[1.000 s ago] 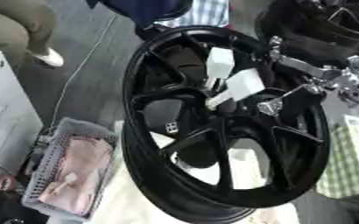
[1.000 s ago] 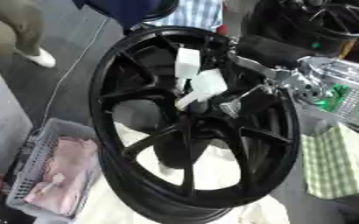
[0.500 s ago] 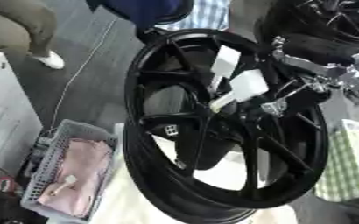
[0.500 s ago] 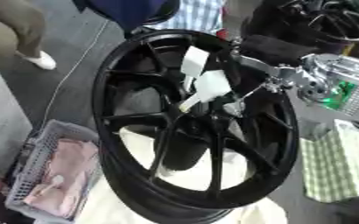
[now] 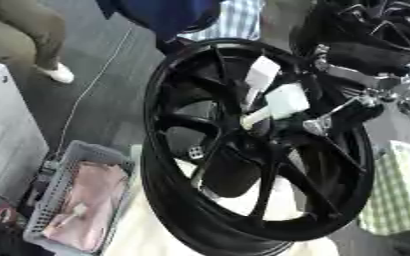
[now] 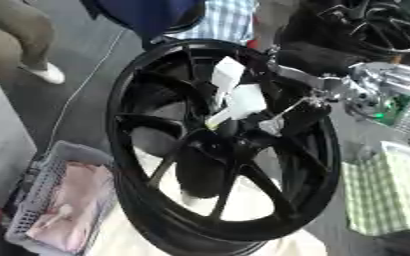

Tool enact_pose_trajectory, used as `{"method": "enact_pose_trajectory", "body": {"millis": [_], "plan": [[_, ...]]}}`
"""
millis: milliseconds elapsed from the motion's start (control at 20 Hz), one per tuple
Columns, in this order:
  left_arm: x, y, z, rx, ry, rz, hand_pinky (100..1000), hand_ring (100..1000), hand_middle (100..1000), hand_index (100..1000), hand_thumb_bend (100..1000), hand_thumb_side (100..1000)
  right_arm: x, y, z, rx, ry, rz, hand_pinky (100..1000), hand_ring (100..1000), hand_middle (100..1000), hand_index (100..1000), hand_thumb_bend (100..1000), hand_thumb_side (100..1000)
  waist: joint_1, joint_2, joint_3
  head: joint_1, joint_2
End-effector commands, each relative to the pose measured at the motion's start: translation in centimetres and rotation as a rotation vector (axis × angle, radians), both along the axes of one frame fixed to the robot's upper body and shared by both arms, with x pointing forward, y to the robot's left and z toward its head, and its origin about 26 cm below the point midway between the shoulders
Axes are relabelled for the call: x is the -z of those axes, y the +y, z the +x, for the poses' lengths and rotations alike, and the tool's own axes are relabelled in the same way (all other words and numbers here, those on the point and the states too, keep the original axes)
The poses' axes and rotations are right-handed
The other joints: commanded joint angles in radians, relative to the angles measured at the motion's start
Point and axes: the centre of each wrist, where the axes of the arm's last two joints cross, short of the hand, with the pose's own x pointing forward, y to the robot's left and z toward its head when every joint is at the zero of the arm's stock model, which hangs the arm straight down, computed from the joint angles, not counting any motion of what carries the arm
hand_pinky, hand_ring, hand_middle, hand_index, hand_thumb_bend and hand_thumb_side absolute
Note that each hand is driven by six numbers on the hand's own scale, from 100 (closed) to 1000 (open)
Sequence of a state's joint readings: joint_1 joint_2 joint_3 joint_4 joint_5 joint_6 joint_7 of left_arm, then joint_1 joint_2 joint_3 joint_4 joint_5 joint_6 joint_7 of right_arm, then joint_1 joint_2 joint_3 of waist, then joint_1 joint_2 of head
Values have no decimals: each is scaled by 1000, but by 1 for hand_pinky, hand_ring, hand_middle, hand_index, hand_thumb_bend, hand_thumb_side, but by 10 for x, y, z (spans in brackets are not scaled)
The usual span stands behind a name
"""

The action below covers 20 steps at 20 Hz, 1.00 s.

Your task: Pull the pin out of the wheel hub.

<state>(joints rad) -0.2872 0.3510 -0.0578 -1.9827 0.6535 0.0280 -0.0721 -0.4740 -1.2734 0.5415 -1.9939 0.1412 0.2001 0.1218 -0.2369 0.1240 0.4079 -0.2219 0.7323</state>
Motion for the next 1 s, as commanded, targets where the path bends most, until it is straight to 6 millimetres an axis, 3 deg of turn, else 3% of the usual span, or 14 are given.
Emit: {"method": "enact_pose_trajectory", "body": {"millis": [50,700,1000], "plan": [[-6,1,-2,4,-20,3,849,716,633,822,160,692,-15,-6,-2,24,-30,-27,800,610,307,338,258,196,11,-22,-4,2,-26],[-5,1,-3,9,-9,6,850,717,634,823,162,693,-17,-13,-3,58,-65,-4,794,601,297,328,260,189,11,-27,-7,5,-79],[-4,1,-3,9,-6,8,850,718,635,824,162,693,-20,-19,-4,119,-67,31,779,589,291,321,213,162,11,-30,-12,10,-94]]}}
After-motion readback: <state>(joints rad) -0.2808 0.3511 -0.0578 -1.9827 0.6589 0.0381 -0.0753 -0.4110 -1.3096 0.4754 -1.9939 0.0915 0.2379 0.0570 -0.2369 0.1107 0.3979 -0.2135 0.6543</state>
